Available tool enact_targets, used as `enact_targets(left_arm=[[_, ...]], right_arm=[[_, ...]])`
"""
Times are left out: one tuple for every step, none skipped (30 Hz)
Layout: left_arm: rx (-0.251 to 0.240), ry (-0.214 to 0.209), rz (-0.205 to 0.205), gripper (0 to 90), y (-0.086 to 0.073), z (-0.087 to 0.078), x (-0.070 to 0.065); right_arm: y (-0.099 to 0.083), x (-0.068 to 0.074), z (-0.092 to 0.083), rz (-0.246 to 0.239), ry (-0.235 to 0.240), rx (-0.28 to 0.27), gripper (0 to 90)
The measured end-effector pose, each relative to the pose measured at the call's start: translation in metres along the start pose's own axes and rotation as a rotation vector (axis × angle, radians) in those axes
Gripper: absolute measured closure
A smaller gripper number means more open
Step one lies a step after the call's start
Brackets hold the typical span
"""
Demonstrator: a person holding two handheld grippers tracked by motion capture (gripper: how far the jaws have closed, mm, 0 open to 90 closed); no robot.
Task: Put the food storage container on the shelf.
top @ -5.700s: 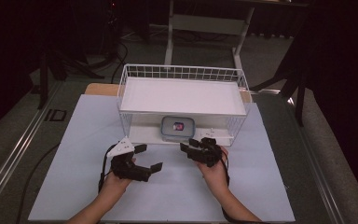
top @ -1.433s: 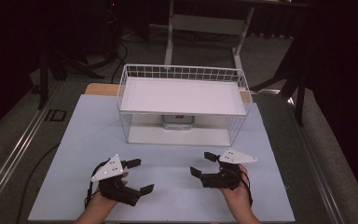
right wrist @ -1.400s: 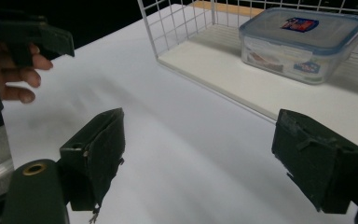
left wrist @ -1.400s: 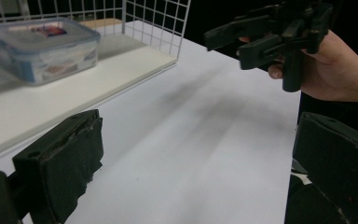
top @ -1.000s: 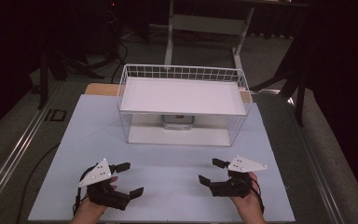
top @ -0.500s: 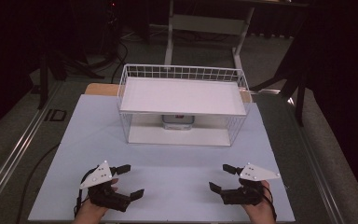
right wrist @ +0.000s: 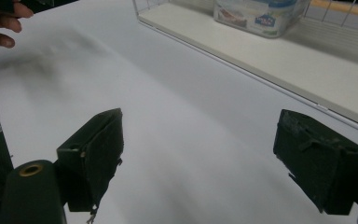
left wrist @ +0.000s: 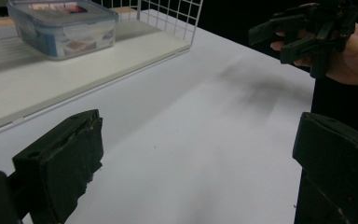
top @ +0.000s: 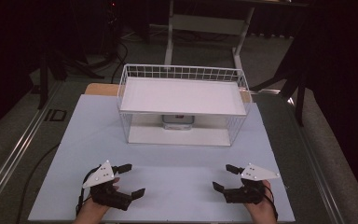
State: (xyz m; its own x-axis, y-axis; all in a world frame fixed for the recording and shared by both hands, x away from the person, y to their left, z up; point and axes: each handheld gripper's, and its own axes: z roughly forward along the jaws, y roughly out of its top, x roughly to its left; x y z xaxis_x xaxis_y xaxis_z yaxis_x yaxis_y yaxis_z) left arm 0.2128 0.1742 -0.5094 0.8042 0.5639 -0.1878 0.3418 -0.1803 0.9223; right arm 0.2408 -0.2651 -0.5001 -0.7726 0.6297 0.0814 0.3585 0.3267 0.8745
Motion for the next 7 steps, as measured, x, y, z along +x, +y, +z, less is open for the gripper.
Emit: enact_targets(left_arm=[[0.005, 0.004, 0.001, 2.8, -0.0008, 0.0002, 0.0005], [0.005, 0.002, -0.005, 2.8, -0.0016, 0.0005, 0.001], [0.004, 0.002, -0.01, 2.8, -0.0022, 0.0006, 0.0013], [0.005, 0.002, -0.01, 2.8, -0.0026, 0.0008, 0.0012], [0.007, 0.002, -0.007, 2.8, -0.0028, 0.0011, 0.0011], [0.01, 0.0, -0.004, 2.8, -0.003, 0.0014, 0.001], [0.011, -0.003, -0.005, 2.8, -0.0032, 0.0017, 0.0006]], right_arm=[[-0.0004, -0.0002, 0.0005, 0.006, 0.004, 0.004, 15.8], [-0.0006, -0.0005, 0.001, 0.007, 0.007, 0.007, 15.8], [-0.0007, -0.0002, 0.0015, 0.005, 0.005, 0.007, 15.8], [-0.0006, 0.0001, 0.0018, 0.005, 0.012, 0.005, 15.8], [-0.0005, 0.0007, 0.002, 0.007, 0.016, 0.002, 15.8], [-0.0002, 0.0013, 0.0023, 0.007, 0.017, 0.002, 15.8], [-0.0001, 0.0015, 0.0029, 0.002, 0.02, 0.0, 15.7]])
